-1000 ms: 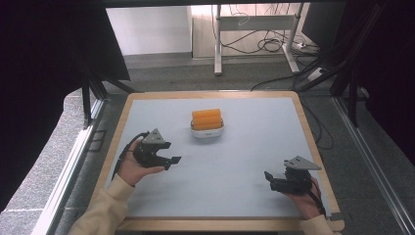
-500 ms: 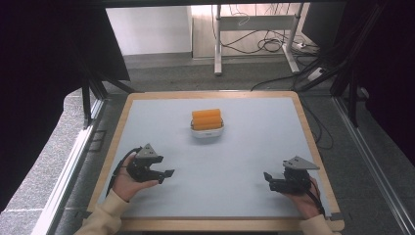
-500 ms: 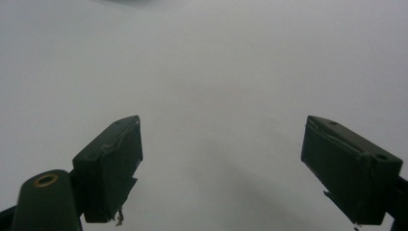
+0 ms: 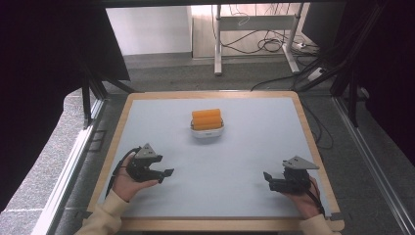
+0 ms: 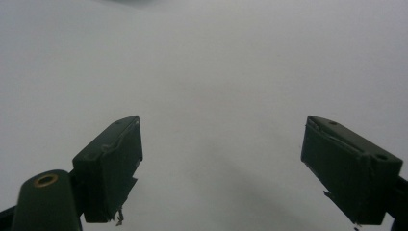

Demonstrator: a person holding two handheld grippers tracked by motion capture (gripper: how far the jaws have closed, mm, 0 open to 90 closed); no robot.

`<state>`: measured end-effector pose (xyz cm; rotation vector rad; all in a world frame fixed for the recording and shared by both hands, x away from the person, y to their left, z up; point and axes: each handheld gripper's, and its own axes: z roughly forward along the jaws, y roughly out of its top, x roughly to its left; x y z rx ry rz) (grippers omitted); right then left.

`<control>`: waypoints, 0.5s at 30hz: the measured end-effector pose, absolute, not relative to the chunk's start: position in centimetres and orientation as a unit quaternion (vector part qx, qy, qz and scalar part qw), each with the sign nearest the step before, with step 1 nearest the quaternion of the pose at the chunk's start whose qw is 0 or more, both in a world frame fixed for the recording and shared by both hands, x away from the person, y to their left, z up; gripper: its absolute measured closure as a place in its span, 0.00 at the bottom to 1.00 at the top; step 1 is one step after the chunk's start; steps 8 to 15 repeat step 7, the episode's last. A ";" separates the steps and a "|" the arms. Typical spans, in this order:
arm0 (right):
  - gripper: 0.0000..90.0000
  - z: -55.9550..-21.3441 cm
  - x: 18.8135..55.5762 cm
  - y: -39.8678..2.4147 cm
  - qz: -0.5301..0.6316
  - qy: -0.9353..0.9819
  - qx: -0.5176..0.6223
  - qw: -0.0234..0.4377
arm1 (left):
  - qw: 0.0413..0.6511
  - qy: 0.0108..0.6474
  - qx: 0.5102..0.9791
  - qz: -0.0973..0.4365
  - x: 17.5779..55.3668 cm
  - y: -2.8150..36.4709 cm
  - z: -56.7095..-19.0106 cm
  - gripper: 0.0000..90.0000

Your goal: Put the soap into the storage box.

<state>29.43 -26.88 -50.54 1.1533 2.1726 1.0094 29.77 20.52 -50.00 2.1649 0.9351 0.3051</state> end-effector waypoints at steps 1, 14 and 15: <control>0.16 -50.5 29.4 -26.9 0.368 0.794 0.421 0.239 | 0.372 0.365 0.845 0.120 29.8 20.5 -50.0 0.32; 0.16 -50.5 29.6 -26.6 0.368 0.794 0.419 0.241 | 0.370 0.366 0.846 0.120 29.7 20.6 -50.3 0.32; 0.16 -50.5 29.6 -26.6 0.368 0.794 0.419 0.241 | 0.370 0.366 0.846 0.120 29.7 20.6 -50.3 0.32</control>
